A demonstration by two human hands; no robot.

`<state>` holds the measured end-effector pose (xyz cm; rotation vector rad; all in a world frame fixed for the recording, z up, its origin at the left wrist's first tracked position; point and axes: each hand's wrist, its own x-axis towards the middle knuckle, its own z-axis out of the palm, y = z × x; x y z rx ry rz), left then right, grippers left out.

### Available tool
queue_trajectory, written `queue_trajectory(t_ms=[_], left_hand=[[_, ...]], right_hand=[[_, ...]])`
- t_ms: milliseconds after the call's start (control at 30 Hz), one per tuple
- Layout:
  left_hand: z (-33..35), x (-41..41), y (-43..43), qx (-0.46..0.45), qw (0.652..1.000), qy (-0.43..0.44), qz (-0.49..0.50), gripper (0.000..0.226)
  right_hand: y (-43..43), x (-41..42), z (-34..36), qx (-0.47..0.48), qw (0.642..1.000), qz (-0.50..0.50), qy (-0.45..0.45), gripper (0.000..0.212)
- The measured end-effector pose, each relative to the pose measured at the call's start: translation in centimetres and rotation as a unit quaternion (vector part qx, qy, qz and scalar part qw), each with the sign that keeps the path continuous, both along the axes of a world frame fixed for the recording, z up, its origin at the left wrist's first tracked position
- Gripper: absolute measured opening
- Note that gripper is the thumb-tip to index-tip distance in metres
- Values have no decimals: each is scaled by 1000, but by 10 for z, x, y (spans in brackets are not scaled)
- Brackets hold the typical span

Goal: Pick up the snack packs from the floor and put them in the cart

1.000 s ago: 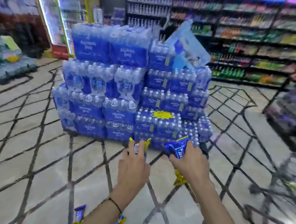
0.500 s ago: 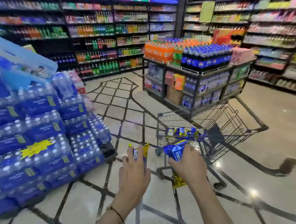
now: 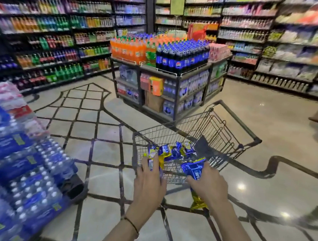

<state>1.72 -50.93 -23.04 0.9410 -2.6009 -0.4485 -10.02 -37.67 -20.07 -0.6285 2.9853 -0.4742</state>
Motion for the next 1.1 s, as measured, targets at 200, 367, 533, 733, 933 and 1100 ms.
queue_trajectory(t_ms=[200,367,533,733,933,1100], left_hand=[[-13,-92,-85,7,999,-34,-21,70],[-9,-167,-138,16,998,-40,-35,72],[-25,-239,-174,27,997,-57,-45,71],[-76,-334,-205,62,993,-102,-26,69],[-129,-422,-225,105,977,-184,14,71],[-182,-466,-234,146,963,-224,35,67]], right_hand=[[-98,-84,-5,23,1000,6,-15,74],[-142,-159,-9,30,999,-12,-44,76],[-173,-234,-30,24,997,-23,-69,73],[-212,-336,-81,63,990,12,-125,76],[-241,-441,-135,93,977,43,-185,74],[-263,-489,-195,135,961,54,-237,73]])
